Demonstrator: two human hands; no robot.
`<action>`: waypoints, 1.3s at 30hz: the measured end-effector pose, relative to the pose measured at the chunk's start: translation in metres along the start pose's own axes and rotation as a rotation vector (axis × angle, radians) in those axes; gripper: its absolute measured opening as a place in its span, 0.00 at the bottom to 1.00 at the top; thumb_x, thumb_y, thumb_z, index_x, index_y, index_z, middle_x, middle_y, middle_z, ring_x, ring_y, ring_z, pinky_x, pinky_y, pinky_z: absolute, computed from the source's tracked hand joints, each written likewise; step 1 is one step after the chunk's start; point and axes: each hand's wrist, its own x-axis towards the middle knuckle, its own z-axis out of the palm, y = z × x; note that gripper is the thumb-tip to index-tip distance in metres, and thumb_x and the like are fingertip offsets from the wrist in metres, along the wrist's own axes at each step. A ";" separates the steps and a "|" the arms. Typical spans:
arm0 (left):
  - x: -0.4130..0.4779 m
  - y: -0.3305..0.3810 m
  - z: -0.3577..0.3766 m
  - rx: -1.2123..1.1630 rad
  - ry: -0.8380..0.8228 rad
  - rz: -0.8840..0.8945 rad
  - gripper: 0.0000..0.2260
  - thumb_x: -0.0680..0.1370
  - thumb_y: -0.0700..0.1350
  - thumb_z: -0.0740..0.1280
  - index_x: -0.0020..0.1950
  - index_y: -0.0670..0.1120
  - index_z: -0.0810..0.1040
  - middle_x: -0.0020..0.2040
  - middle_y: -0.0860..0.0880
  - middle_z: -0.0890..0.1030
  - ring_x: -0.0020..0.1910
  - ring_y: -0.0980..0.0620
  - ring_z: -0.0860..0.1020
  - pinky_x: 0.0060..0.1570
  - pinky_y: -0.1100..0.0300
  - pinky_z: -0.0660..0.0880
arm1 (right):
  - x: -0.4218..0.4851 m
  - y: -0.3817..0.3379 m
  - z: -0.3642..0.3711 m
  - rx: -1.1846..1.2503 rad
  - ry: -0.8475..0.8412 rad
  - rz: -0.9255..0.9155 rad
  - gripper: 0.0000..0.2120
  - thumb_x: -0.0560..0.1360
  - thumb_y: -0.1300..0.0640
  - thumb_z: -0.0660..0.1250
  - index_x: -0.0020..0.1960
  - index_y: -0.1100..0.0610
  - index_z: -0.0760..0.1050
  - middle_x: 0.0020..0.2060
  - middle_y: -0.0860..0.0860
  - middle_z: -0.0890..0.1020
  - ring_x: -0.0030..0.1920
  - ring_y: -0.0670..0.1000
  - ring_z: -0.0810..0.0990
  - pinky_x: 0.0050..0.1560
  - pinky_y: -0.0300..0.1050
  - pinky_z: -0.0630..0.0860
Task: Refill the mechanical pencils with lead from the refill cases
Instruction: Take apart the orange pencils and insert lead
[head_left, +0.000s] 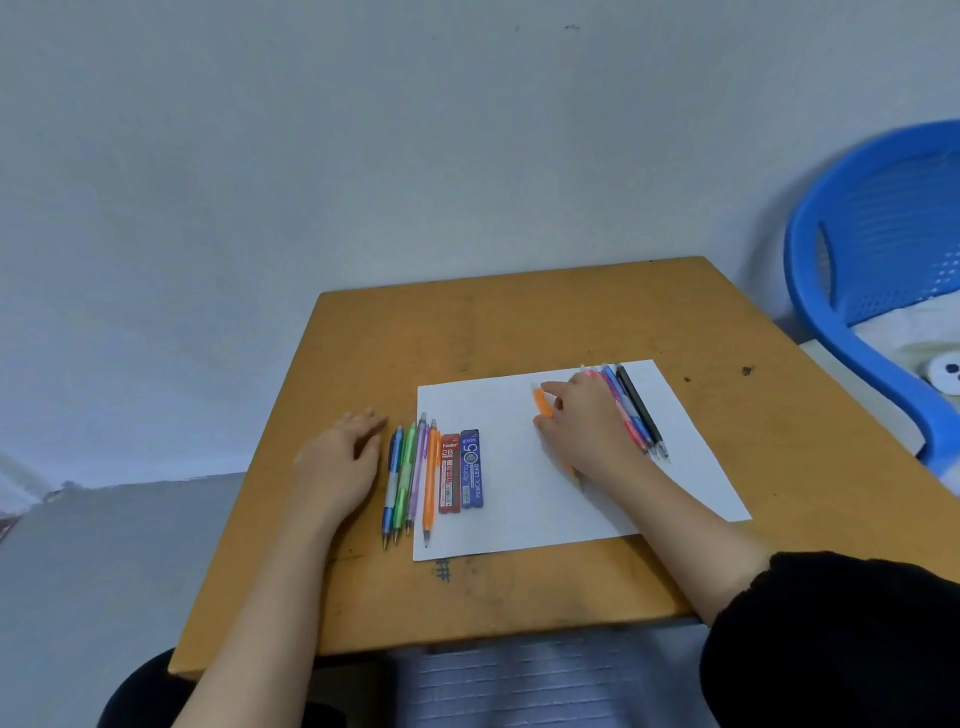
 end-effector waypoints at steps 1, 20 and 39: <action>-0.004 -0.004 0.000 0.051 -0.005 0.022 0.17 0.82 0.48 0.59 0.71 0.55 0.70 0.74 0.54 0.67 0.74 0.53 0.61 0.73 0.46 0.59 | -0.003 0.004 -0.001 -0.097 0.056 -0.022 0.20 0.77 0.54 0.64 0.68 0.54 0.71 0.58 0.55 0.75 0.61 0.55 0.67 0.60 0.45 0.63; -0.019 -0.009 0.010 0.154 0.123 0.044 0.19 0.82 0.52 0.57 0.73 0.55 0.68 0.74 0.54 0.66 0.75 0.55 0.59 0.74 0.47 0.53 | -0.004 0.028 -0.008 -0.091 0.301 0.140 0.23 0.70 0.48 0.72 0.62 0.52 0.73 0.59 0.52 0.72 0.62 0.55 0.61 0.59 0.48 0.58; -0.020 -0.006 0.009 0.114 0.134 0.031 0.18 0.82 0.52 0.58 0.72 0.55 0.69 0.74 0.56 0.67 0.74 0.56 0.60 0.73 0.49 0.52 | -0.003 -0.051 0.001 0.308 -0.239 -0.210 0.21 0.73 0.50 0.71 0.65 0.50 0.72 0.53 0.47 0.77 0.51 0.43 0.73 0.46 0.33 0.70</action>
